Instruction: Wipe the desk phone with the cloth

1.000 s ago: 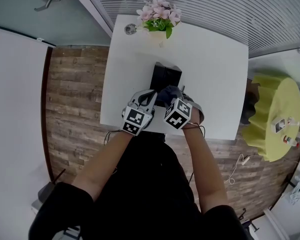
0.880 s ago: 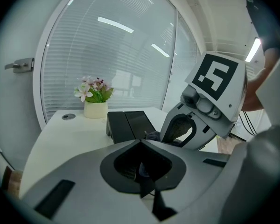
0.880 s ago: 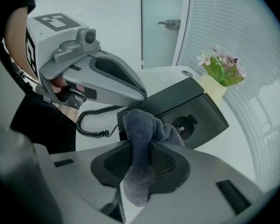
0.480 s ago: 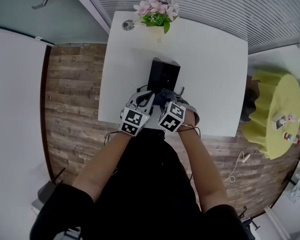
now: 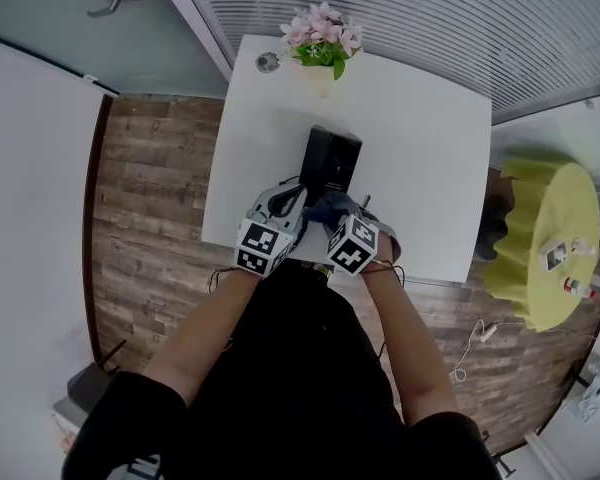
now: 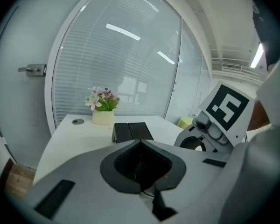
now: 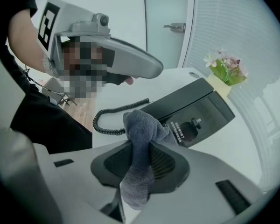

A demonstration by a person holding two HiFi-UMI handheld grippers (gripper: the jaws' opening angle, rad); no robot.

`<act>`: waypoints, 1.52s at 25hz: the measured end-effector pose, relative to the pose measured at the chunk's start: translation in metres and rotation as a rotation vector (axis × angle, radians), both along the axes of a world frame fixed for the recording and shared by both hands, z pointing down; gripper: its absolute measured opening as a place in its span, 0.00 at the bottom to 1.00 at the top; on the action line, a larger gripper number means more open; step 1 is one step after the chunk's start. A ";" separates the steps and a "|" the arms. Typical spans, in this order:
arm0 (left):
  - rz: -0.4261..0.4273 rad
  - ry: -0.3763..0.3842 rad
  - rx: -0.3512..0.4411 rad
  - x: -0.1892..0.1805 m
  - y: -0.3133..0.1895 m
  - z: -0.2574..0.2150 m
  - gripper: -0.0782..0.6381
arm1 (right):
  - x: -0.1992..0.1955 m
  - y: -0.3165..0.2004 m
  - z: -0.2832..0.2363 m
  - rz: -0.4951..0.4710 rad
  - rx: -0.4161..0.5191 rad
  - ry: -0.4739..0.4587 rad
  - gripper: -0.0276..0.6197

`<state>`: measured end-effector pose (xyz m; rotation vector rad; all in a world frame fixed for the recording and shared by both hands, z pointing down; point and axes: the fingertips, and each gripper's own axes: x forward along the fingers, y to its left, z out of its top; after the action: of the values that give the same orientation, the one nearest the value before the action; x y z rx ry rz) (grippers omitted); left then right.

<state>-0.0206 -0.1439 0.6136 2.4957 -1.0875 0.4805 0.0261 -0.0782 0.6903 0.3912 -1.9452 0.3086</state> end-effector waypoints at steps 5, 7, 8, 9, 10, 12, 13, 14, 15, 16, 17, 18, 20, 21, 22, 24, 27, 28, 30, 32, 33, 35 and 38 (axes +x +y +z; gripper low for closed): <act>-0.015 0.003 0.062 -0.011 -0.002 -0.039 0.12 | 0.011 -0.012 -0.052 0.095 0.080 -0.117 0.21; -0.011 0.003 0.085 -0.012 0.000 -0.054 0.12 | 0.016 -0.019 -0.078 0.141 0.130 -0.176 0.21; -0.006 0.004 0.097 -0.012 0.001 -0.062 0.12 | 0.019 -0.022 -0.092 0.166 0.154 -0.209 0.21; 0.000 0.007 0.108 -0.011 0.004 -0.071 0.12 | 0.021 -0.024 -0.105 0.194 0.176 -0.246 0.21; 0.005 0.014 0.120 -0.010 0.006 -0.080 0.12 | 0.024 -0.025 -0.119 0.224 0.197 -0.288 0.21; 0.015 0.037 0.143 -0.007 0.011 -0.100 0.12 | 0.026 -0.026 -0.147 0.277 0.241 -0.383 0.21; 0.019 0.050 0.153 -0.006 0.014 -0.110 0.12 | 0.027 -0.026 -0.162 0.296 0.268 -0.431 0.21; 0.024 0.061 0.163 -0.005 0.016 -0.121 0.12 | 0.028 -0.025 -0.178 0.310 0.297 -0.480 0.21; 0.032 0.068 0.175 -0.003 0.018 -0.131 0.12 | 0.028 -0.025 -0.193 0.319 0.325 -0.528 0.21; 0.044 0.071 0.189 -0.002 0.020 -0.141 0.12 | 0.027 -0.024 -0.208 0.326 0.349 -0.574 0.21; 0.056 0.071 0.204 0.000 0.023 -0.151 0.12 | 0.027 -0.022 -0.222 0.331 0.369 -0.619 0.21; 0.069 0.072 0.220 0.003 0.025 -0.160 0.12 | 0.027 -0.021 -0.234 0.335 0.384 -0.661 0.21; 0.094 0.079 0.242 0.008 0.029 -0.176 0.12 | 0.028 -0.019 -0.257 0.346 0.417 -0.735 0.21; 0.106 0.085 0.249 0.011 0.032 -0.184 0.12 | 0.029 -0.018 -0.266 0.350 0.438 -0.761 0.21; 0.118 0.090 0.257 0.015 0.034 -0.191 0.12 | 0.031 -0.017 -0.276 0.353 0.462 -0.781 0.21; 0.144 0.092 0.280 0.022 0.039 -0.206 0.12 | 0.035 -0.017 -0.293 0.356 0.502 -0.817 0.21; 0.172 0.089 0.313 0.029 0.043 -0.222 0.12 | 0.038 -0.016 -0.311 0.355 0.528 -0.854 0.21; 0.178 0.087 0.321 0.030 0.043 -0.226 0.12 | 0.038 -0.016 -0.314 0.351 0.536 -0.857 0.21; 0.186 0.084 0.333 0.033 0.042 -0.231 0.12 | 0.040 -0.016 -0.318 0.347 0.555 -0.858 0.21; 0.193 0.089 0.336 0.036 0.040 -0.234 0.12 | 0.043 -0.019 -0.323 0.361 0.572 -0.868 0.21; 0.196 0.092 0.338 0.037 0.039 -0.236 0.12 | 0.045 -0.020 -0.325 0.369 0.579 -0.875 0.21; 0.198 0.100 0.339 0.040 0.039 -0.240 0.12 | 0.049 -0.022 -0.329 0.380 0.591 -0.888 0.21; 0.195 0.118 0.333 0.041 0.038 -0.242 0.12 | 0.052 -0.023 -0.333 0.390 0.600 -0.904 0.21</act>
<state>0.0199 -0.1057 0.3713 2.8963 -0.9481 0.2136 0.0776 -0.1009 0.3575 1.1877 -2.8391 0.1417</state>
